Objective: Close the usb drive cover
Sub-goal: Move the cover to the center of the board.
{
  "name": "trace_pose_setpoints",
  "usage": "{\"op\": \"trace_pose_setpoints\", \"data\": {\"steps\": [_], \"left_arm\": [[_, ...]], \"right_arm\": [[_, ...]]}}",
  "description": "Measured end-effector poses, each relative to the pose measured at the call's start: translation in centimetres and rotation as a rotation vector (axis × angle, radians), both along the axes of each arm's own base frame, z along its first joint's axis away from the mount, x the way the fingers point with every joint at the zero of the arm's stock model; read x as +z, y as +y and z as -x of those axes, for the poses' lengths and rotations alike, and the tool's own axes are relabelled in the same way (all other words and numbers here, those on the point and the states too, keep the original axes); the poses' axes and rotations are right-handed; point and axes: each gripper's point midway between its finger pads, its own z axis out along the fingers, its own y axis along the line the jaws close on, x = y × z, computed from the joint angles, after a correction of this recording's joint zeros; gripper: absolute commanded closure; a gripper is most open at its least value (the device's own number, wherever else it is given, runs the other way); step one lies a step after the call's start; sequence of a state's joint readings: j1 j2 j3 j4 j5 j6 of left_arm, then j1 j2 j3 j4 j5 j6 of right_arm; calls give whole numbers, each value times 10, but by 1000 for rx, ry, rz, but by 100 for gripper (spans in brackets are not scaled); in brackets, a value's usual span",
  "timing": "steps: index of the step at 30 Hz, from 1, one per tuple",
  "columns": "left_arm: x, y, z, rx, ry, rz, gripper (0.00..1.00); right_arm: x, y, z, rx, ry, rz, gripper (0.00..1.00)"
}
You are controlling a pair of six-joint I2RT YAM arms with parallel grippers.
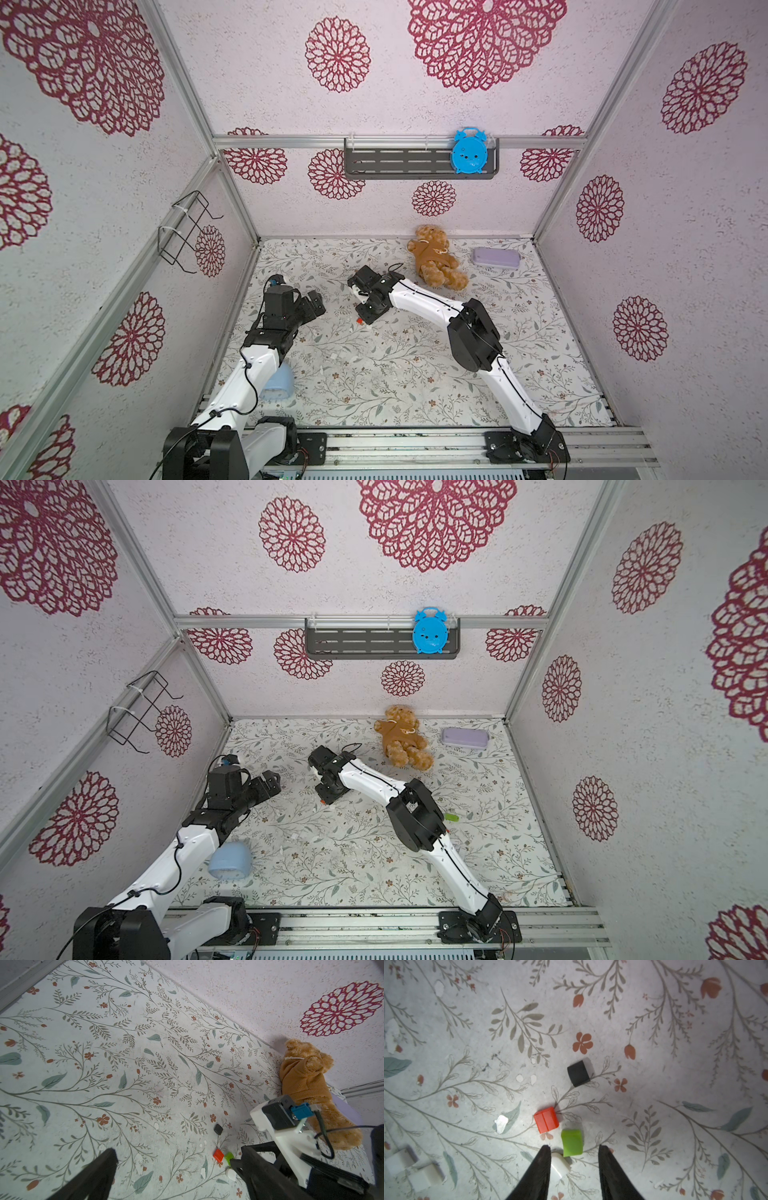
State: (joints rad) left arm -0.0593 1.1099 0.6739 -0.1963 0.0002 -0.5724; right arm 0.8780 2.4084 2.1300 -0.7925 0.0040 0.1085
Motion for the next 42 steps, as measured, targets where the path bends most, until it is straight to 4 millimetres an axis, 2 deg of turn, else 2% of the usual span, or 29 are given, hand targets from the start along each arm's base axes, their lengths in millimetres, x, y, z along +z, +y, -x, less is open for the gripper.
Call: {"op": "trace_pose_setpoints", "data": {"steps": [17, 26, 33, 37, 42], "left_arm": [[-6, 0, -1, -3, 18, -9, 3], [-8, 0, 0, -6, 26, -12, 3], [-8, -1, 0, -13, 26, -6, 3], [-8, -3, 0, -22, 26, 3, 3], [-7, -7, 0, -32, 26, 24, 3]], "right_arm": [[-19, 0, 1, 4, 27, 34, 65], [-20, 0, 2, 10, 16, 60, 76], [-21, -4, 0, 9, 0, 83, 80], [-22, -16, 2, 3, -12, 100, 81], [-23, -60, 11, -31, 17, 141, 81]]}}
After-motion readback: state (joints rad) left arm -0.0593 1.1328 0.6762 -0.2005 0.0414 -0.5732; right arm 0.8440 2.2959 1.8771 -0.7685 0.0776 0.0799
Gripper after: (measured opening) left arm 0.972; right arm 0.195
